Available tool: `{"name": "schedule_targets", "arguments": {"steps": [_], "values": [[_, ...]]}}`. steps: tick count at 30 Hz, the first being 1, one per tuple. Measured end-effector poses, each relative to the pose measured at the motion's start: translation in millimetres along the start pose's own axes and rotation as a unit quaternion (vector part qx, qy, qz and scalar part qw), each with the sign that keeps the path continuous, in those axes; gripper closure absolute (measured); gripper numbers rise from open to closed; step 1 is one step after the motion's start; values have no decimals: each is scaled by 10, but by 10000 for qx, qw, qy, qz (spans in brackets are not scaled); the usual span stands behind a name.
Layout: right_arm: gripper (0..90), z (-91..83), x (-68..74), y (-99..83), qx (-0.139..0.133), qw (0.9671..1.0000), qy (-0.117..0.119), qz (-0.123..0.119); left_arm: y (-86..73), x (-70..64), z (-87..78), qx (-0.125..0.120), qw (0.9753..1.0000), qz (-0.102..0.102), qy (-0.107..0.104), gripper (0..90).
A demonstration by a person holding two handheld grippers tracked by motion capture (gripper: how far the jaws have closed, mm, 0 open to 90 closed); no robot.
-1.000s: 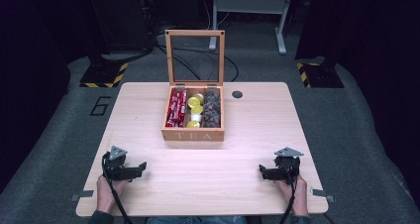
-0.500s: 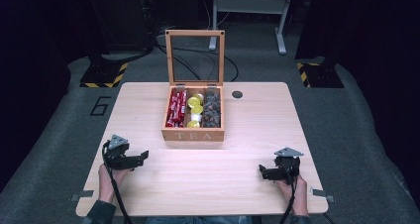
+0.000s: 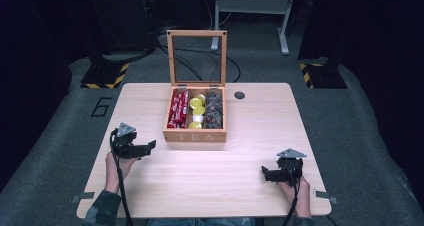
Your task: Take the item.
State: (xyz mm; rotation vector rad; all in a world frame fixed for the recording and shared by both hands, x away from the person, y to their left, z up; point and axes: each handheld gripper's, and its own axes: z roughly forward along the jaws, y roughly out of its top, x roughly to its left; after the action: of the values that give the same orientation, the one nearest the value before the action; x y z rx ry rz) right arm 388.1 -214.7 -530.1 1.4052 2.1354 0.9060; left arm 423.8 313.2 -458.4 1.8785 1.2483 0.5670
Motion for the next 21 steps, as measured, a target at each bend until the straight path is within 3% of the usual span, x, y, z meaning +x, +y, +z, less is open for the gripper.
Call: {"name": "schedule_targets", "arguments": {"steps": [14,21], "values": [[0,1,-1,2,-9,10000,26,-38,394,-50,77,-114,9995,270,-108,100],[0,0,4,1,-1,10000,35,-29,504,-94,157,-117,9992,356,-140,100]]}}
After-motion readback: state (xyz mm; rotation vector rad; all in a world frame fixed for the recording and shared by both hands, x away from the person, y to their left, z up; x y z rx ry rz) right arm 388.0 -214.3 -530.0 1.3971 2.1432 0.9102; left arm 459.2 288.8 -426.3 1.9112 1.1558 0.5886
